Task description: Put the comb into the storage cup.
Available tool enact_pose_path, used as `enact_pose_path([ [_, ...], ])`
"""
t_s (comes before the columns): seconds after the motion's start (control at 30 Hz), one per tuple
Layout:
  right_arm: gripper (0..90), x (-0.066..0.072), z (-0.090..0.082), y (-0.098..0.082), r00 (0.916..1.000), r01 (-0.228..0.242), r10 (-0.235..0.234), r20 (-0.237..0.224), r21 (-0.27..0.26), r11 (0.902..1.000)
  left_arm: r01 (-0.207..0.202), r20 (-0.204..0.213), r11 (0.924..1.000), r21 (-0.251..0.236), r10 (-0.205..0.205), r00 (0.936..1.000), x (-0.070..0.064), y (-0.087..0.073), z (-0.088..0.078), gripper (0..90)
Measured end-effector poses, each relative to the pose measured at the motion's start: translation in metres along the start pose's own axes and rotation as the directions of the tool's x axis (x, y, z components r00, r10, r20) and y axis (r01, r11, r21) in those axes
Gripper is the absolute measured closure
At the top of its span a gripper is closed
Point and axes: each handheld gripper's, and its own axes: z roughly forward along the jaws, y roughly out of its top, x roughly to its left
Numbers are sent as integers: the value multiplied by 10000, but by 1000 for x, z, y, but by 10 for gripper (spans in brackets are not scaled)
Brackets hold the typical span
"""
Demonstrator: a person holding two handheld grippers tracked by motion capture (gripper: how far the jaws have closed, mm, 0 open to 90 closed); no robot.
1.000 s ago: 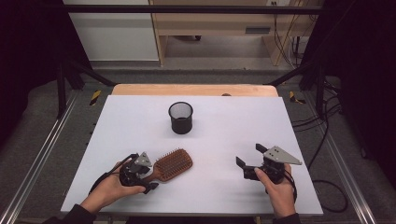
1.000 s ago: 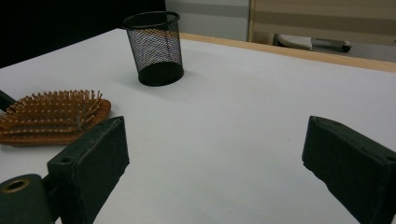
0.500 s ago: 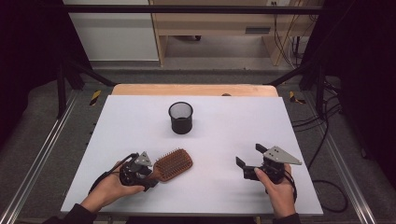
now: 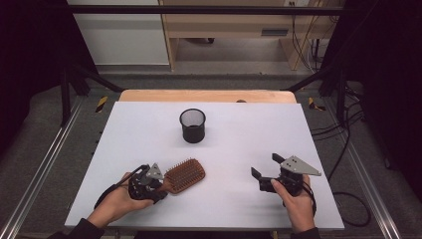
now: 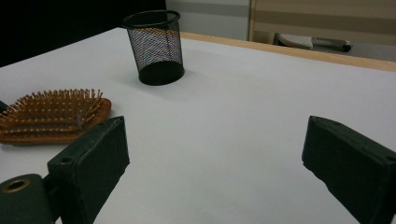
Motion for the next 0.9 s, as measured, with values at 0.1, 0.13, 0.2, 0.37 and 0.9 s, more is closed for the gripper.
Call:
enact_pose_path([
  [0.1, 71, 0, 0, 0, 10000, 4, -4, -24, 23, 10000, -1, -85, 10000, 47, 1, 10000, -1, 1, 0, 575],
  [0.13, 71, 0, 0, 0, 10000, 16, -16, -34, 27, 10000, 3, -99, 10000, 68, -2, 10000, -1, 1, 0, 579],
  [0.2, 71, 0, 1, 0, 10000, 14, -14, -35, 31, 10000, 8, -114, 10000, 90, -7, 9999, -2, 2, 1, 590],
  [0.37, 71, 1, 1, 0, 10000, 19, -18, -59, 49, 10000, 31, -218, 9997, 236, -26, 9998, -4, 4, 1, 624],
  [0.9, 71, 2, 2, -1, 9999, -20, 21, -115, 81, 10000, -36, -188, 9986, 526, 46, 9998, -7, 8, 2, 719],
])
